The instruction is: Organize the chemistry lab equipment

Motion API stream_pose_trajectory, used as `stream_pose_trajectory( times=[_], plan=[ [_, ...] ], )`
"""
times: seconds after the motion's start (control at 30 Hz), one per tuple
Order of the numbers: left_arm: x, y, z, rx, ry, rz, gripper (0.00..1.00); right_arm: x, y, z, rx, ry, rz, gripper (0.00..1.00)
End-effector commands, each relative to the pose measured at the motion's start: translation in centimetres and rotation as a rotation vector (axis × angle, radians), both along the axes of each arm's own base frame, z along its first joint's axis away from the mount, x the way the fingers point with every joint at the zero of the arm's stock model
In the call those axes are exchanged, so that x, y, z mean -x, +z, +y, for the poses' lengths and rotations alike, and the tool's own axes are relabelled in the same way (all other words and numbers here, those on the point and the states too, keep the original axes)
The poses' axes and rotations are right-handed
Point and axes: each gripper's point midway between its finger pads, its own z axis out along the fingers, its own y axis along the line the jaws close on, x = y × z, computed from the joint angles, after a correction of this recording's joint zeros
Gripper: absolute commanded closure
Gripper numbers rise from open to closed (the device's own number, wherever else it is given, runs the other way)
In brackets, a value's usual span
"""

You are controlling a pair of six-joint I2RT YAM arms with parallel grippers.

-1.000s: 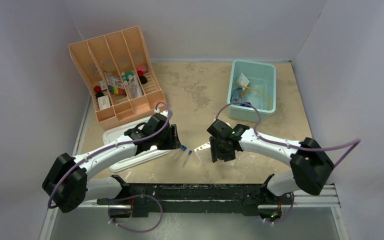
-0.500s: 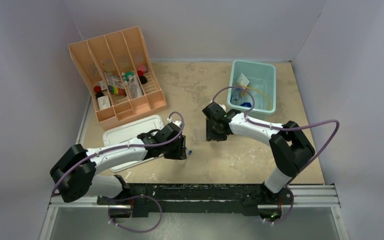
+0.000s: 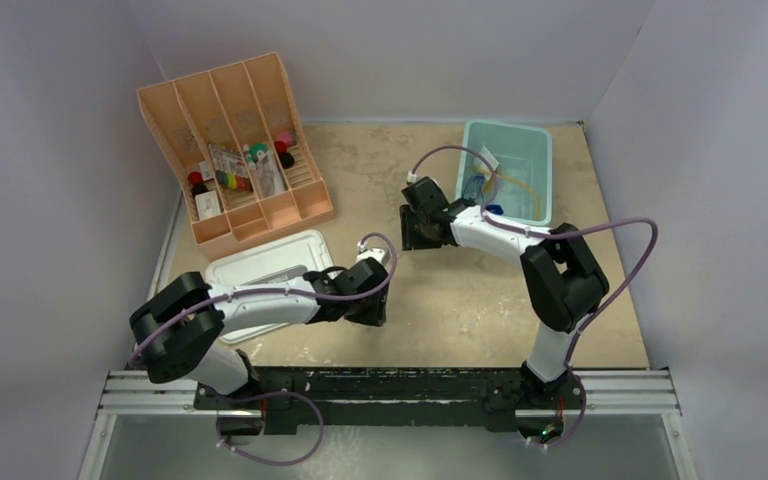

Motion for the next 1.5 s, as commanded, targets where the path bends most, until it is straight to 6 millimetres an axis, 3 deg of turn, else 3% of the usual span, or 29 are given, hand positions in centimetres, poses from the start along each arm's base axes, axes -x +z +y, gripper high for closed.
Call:
stream_pose_trajectory(
  times=[0.0, 0.27, 0.47, 0.53, 0.6, 0.83, 0.97, 1.1, 1.37, 1.47],
  plan=[
    [-1.9, 1.3, -1.3, -0.009, 0.028, -0.126, 0.63, -0.9, 4.1, 0.2, -0.08, -0.01, -0.078, 0.55],
    [-1.4, -0.8, -0.6, -0.156, -0.019, -0.148, 0.73, 0.5, 8.7, -2.0, -0.168, -0.056, -0.132, 0.56],
    [-0.6, -2.2, -1.4, -0.208, -0.059, -0.143, 0.92, 0.8, 12.6, -3.5, -0.197, -0.068, -0.192, 0.56],
    [-0.8, -1.9, -1.6, -0.208, -0.057, -0.158, 0.96, 1.0, 13.7, -4.1, -0.213, -0.08, -0.207, 0.56],
    [-1.5, -0.8, -1.7, -0.195, -0.049, -0.197, 0.98, 1.3, 14.6, -5.0, -0.232, -0.104, -0.212, 0.55],
    [-3.9, 7.2, -3.8, -0.027, -0.08, -0.408, 0.99, 3.9, 16.2, -6.7, -0.323, -0.102, -0.155, 0.55],
    [-4.1, 11.5, -5.7, 0.047, -0.207, -0.512, 0.99, 6.1, 15.8, -5.4, -0.399, -0.022, -0.079, 0.53],
    [-4.5, 14.7, -7.3, 0.067, -0.303, -0.581, 0.99, 7.8, 16.4, -2.4, -0.556, 0.112, -0.014, 0.46],
    [-5.7, 20.2, -8.1, 0.123, -0.335, -0.675, 0.99, 8.4, 17.9, -0.3, -0.693, 0.128, 0.071, 0.35],
    [-5.9, 21.1, -7.9, 0.142, -0.331, -0.69, 0.98, 8.6, 18.4, 0.2, -0.741, 0.121, 0.093, 0.38]
  ],
)
